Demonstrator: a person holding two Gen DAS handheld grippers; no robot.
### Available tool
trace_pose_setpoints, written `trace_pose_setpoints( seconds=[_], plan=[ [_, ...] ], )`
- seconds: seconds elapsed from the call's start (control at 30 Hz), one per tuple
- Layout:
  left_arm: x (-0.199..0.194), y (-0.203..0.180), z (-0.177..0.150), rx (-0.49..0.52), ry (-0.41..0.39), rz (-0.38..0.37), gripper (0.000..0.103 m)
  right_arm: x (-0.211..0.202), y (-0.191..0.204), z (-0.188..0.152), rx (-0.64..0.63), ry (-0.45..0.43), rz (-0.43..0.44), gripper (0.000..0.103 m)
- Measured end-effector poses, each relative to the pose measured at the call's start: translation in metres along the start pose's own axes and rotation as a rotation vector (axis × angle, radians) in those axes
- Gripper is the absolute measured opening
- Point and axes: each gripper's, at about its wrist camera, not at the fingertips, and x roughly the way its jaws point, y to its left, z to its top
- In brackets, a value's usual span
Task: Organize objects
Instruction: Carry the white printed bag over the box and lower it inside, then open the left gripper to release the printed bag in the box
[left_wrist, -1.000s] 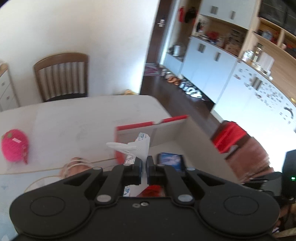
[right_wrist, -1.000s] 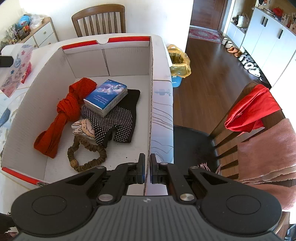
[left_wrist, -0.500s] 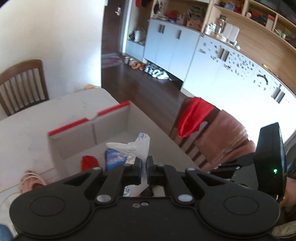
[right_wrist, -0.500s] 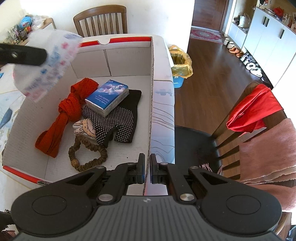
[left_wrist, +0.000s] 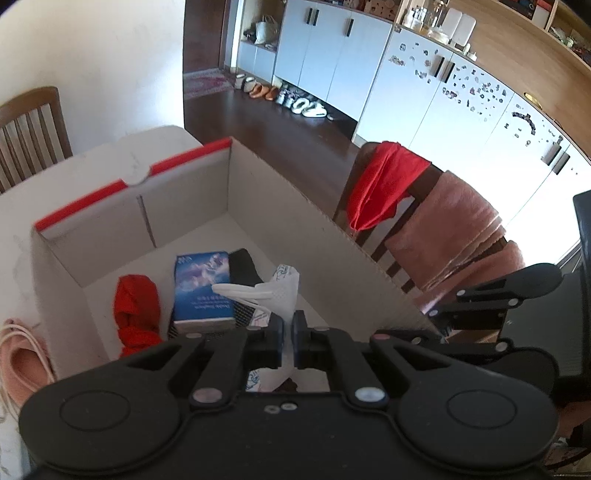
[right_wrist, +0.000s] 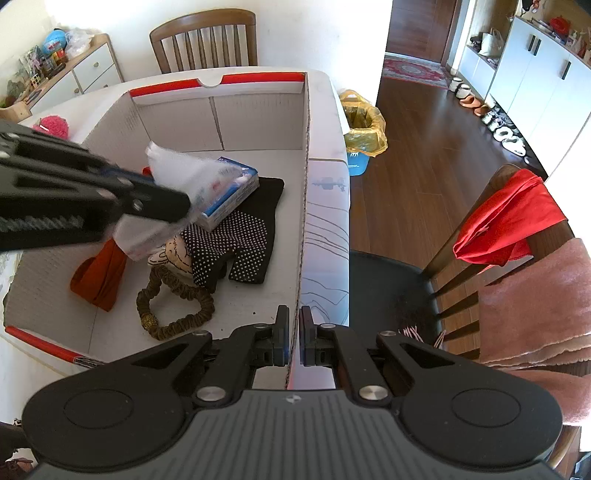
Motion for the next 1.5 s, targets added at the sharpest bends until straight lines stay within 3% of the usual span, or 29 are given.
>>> trace_pose_setpoints(
  seconds=[0.3,0.43,0.63,0.77,0.87,1.23,1.5],
  plan=[
    [0.019,0.0,-0.004,-0.024,0.062,-0.052,0.004,0.0,0.0,0.0,-0.003,0.0,0.0,0.005],
    [0.028,0.002,-0.01,-0.054,0.101,-0.073,0.014,0.001,0.0,0.0,-0.003,0.001,0.0,0.005],
    [0.031,0.003,-0.016,-0.059,0.114,-0.079,0.019,0.001,0.001,-0.001,-0.002,0.002,0.0,0.005],
    [0.028,0.007,-0.019,-0.083,0.108,-0.098,0.033,0.002,0.001,-0.001,0.0,0.004,0.001,0.005],
    [0.025,0.009,-0.023,-0.097,0.104,-0.114,0.036,0.001,0.001,-0.001,0.003,0.004,0.003,0.005],
    [-0.004,0.008,-0.026,-0.124,0.039,-0.105,0.04,0.002,0.0,-0.001,0.004,0.006,0.002,0.005],
    [-0.037,0.006,-0.019,-0.123,-0.06,-0.069,0.045,0.002,0.0,-0.001,0.005,0.006,0.001,0.005]
  ],
)
